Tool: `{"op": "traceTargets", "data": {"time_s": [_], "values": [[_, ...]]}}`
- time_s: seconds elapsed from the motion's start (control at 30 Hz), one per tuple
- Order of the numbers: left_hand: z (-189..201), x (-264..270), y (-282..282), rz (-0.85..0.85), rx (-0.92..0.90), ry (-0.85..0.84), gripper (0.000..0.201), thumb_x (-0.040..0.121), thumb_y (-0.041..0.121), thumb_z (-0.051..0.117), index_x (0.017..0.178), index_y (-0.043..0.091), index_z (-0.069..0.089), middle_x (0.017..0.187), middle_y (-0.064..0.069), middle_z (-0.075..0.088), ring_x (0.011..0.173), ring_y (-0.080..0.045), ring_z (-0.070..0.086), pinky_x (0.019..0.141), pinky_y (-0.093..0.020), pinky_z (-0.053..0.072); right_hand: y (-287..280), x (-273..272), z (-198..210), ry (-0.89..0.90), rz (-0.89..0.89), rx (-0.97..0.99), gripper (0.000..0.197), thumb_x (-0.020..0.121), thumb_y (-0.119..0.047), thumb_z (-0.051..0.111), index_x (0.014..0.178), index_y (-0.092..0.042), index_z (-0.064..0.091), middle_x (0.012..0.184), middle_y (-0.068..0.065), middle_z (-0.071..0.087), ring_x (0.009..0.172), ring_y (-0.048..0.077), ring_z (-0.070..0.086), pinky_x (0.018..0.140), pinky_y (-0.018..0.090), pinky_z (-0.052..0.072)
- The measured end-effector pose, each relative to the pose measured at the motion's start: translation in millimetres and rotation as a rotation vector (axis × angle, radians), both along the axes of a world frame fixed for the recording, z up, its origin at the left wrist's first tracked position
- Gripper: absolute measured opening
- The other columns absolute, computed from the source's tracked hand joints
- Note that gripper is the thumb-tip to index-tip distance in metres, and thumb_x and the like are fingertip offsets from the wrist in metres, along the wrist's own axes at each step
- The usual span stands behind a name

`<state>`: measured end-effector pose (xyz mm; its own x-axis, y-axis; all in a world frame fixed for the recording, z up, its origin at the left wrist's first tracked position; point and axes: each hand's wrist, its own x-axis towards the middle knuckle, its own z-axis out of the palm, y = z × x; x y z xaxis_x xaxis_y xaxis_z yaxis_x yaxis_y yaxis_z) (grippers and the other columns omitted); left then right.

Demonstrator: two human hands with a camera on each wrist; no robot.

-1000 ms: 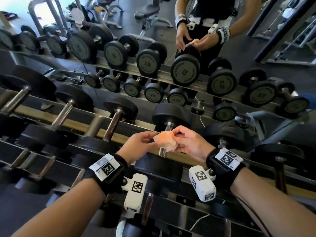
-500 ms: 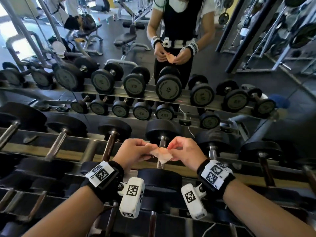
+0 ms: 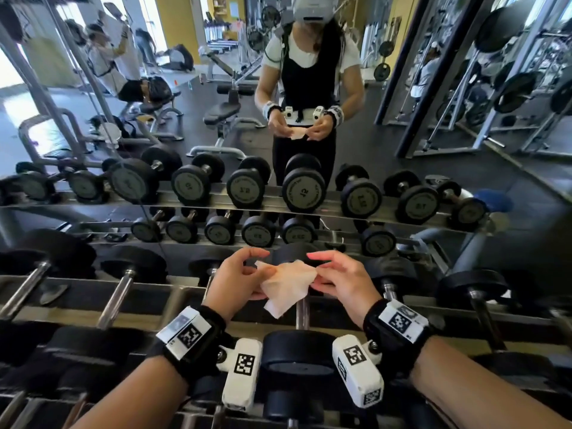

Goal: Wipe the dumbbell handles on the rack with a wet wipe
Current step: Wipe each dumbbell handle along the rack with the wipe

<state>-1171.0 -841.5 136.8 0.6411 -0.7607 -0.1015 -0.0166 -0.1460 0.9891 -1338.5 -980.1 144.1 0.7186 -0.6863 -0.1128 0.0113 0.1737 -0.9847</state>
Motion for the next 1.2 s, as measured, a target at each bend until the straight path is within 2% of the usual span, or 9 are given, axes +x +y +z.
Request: {"op": "traceTargets", "data": {"time_s": [0.13,0.37,0.57,0.7,0.8,0.9,0.97,1.03,1.2], "values": [[8,-3,-1,-0.043,-0.032,-0.050,0.025,0.097,0.013,0.061,0.107,0.032,0.074,0.082,0.004,0.075,0.074,-0.009,0.072,0.061,-0.027,0.058,4,5,13,0.037,0.138,-0.186,0.032,0.094,0.008,0.049,0.106,-0.009,0.073,0.106,0.008,0.074,0.100,0.018,0.069,0.091,0.027,0.055],[16,5,6,-0.002,-0.060,0.011,0.026,0.092,0.015,0.069,0.114,0.026,0.068,0.081,-0.003,0.076,0.072,-0.017,0.074,0.059,-0.029,0.059,1,14,19,0.256,0.047,-0.686,0.006,0.084,-0.020,0.077,0.082,-0.025,0.075,0.084,-0.001,0.072,0.080,0.014,0.067,0.082,0.033,0.054],[17,21,12,0.050,0.029,-0.273,0.028,0.089,0.037,0.070,0.116,0.031,0.068,0.097,0.007,0.070,0.089,-0.009,0.065,0.081,-0.025,0.053,-10,14,41,0.274,0.129,-0.871,0.008,0.087,-0.023,0.074,0.079,-0.024,0.074,0.101,-0.010,0.063,0.091,-0.002,0.058,0.085,0.008,0.038],[25,12,6,-0.187,0.050,-0.370,0.049,0.080,0.037,0.079,0.126,0.041,0.063,0.128,0.019,0.053,0.111,0.021,0.046,0.100,-0.004,0.033,-12,18,60,0.326,0.217,-0.933,0.012,0.090,-0.025,0.070,0.094,-0.018,0.078,0.100,-0.010,0.072,0.096,0.002,0.064,0.092,0.018,0.044],[26,8,-2,-0.141,0.097,-0.328,0.071,0.077,0.041,0.081,0.141,0.038,0.049,0.132,0.017,0.050,0.122,0.005,0.045,0.106,-0.019,0.032,-13,19,65,0.349,0.191,-0.944,0.011,0.089,-0.024,0.071,0.092,-0.018,0.079,0.094,-0.008,0.075,0.093,0.005,0.065,0.091,0.021,0.046],[31,7,-9,-0.264,0.072,-0.221,0.044,0.080,0.030,0.080,0.121,0.034,0.067,0.129,0.021,0.052,0.130,0.005,0.040,0.103,-0.016,0.030,-12,18,63,0.333,0.231,-0.902,0.010,0.090,-0.023,0.068,0.082,-0.020,0.074,0.084,-0.004,0.072,0.084,0.010,0.064,0.086,0.031,0.050],[40,9,-13,-0.321,0.060,-0.206,0.009,0.082,0.018,0.078,0.086,0.026,0.076,0.123,0.020,0.058,0.128,0.005,0.046,0.104,-0.019,0.033,-11,18,59,0.326,0.244,-0.893,0.014,0.091,-0.023,0.064,0.078,-0.019,0.068,0.078,0.002,0.069,0.078,0.016,0.063,0.081,0.037,0.050],[45,15,-13,-0.346,0.022,-0.143,0.021,0.085,0.012,0.074,0.069,0.025,0.072,0.123,0.008,0.064,0.117,-0.002,0.058,0.098,-0.020,0.042,-15,18,56,0.343,0.248,-0.863,0.017,0.094,-0.029,0.063,0.079,-0.020,0.066,0.077,0.003,0.069,0.072,0.014,0.063,0.074,0.032,0.050],[38,19,-12,-0.277,-0.086,0.304,0.004,0.093,0.013,0.062,0.089,0.012,0.060,0.087,-0.005,0.063,0.077,-0.016,0.060,0.074,-0.030,0.054,-21,13,51,0.334,0.372,-0.604,0.013,0.092,-0.028,0.068,0.082,-0.021,0.068,0.073,-0.008,0.071,0.069,0.001,0.064,0.067,0.013,0.047]]}}
